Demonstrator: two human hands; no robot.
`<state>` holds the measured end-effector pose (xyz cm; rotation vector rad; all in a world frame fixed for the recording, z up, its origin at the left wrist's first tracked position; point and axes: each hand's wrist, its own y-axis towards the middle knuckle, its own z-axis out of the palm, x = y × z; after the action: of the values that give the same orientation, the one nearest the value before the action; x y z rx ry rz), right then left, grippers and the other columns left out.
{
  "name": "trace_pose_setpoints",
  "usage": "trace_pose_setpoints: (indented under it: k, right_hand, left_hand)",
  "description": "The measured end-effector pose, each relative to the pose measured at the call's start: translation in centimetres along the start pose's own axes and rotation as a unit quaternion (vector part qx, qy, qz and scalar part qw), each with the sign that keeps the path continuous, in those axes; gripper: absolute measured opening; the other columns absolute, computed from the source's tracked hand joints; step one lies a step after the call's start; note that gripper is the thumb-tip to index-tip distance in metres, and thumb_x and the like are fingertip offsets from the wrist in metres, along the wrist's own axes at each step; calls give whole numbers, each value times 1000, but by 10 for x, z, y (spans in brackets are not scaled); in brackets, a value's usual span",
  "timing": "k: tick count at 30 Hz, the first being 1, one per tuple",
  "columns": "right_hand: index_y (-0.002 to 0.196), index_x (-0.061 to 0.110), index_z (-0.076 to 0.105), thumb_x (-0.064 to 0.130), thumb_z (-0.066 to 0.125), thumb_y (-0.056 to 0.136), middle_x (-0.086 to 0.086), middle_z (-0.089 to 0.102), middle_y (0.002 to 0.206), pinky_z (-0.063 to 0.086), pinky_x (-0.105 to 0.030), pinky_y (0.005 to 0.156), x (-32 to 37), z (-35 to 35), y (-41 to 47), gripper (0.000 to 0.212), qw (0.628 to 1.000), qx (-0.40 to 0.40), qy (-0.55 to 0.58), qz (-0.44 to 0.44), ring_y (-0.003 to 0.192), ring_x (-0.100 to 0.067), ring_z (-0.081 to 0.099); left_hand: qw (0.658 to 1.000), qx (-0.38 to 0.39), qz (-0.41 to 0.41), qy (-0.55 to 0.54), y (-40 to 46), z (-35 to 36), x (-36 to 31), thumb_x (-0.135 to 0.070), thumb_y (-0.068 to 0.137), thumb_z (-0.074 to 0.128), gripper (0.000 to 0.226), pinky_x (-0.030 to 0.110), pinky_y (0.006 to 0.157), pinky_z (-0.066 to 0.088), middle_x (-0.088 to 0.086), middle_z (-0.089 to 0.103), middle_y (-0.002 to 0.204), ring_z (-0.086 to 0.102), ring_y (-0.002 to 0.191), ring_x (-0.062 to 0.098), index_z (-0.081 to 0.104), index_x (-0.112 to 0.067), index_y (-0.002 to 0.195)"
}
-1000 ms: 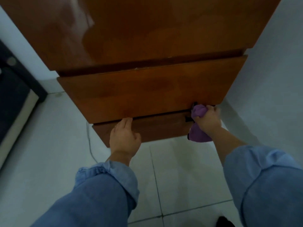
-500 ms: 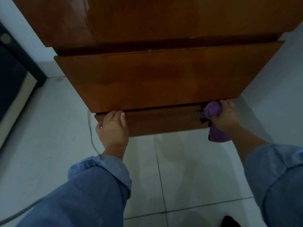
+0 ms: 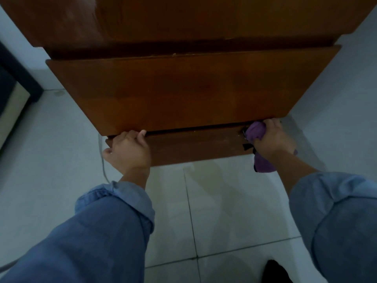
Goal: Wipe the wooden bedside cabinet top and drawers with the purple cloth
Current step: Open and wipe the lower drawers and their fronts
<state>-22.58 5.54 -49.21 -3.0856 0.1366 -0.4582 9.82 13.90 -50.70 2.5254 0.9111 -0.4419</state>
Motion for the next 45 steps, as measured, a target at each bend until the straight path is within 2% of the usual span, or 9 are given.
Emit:
trace_pose_setpoints:
  k: [7,18,21,25,28,34,38,42,45]
  right_hand:
    - [117,16,42,28,55,86,-6,42,122,46,-40,71,2,-8,0,35,996,0,-87,-5,101,-33,55]
    - [121,14,44,26,49,89,-8,42,125,44,-40,79,6,-15,-9,35,997,38,-73,-8,109,-34,52]
    - [125,15,45,22,53,85,-10,41,130,45,-46,93,2,-27,-9,42,997,69,38,9,113,-34,50]
    - [116,13,38,19,59,78,-15,43,121,47,-42,75,-5,-38,-24,44,968,-121,202,81,94,-37,56]
    - [112,8,46,19,60,82,-17,46,121,47,-44,82,-9,-43,-25,35,957,-199,190,94,98,-40,57]
    - [112,2,63,5,49,90,-23,62,115,41,-27,78,-8,-14,-18,27,963,-134,206,109,106,-38,58]
    - [114,13,59,9,41,91,-16,57,122,42,-40,93,-6,3,-13,30,984,-114,86,110,114,-36,51]
    - [132,16,49,17,43,93,-13,48,136,35,-29,97,21,16,-28,40,978,-99,127,136,122,-33,46]
    - [142,23,38,14,45,89,-5,41,146,37,-37,102,58,28,-51,54,996,-51,72,-11,129,-31,39]
  left_hand:
    - [998,2,40,55,2,-4,3,-41,97,38,38,42,81,31,5,63,79,54,76,28,66,-19,82]
    - [988,51,70,130,9,-22,2,-38,97,32,46,41,83,28,1,59,66,52,65,24,61,-16,69]
    - [987,46,96,124,0,-27,2,-37,97,32,41,43,87,29,4,62,84,55,81,27,66,-19,85]
    - [977,42,201,50,-33,-20,-30,-31,92,44,30,40,86,27,4,61,112,55,100,26,61,-20,115]
    - [950,103,293,44,-51,-11,-60,-31,92,44,41,38,90,25,-3,56,128,52,112,19,49,-27,133]
    - [928,184,303,118,-69,5,-46,-41,85,43,72,44,113,13,-11,19,158,15,144,8,17,-29,151]
    - [923,182,318,118,-67,6,-42,-46,81,46,78,46,114,11,-11,17,158,14,145,8,16,-29,151]
    - [926,186,307,111,-69,6,-42,-49,79,46,80,47,114,10,-11,17,158,14,145,9,17,-29,151]
    - [924,199,307,112,-68,5,-43,-51,79,46,80,48,114,8,-11,16,158,11,146,9,17,-29,150]
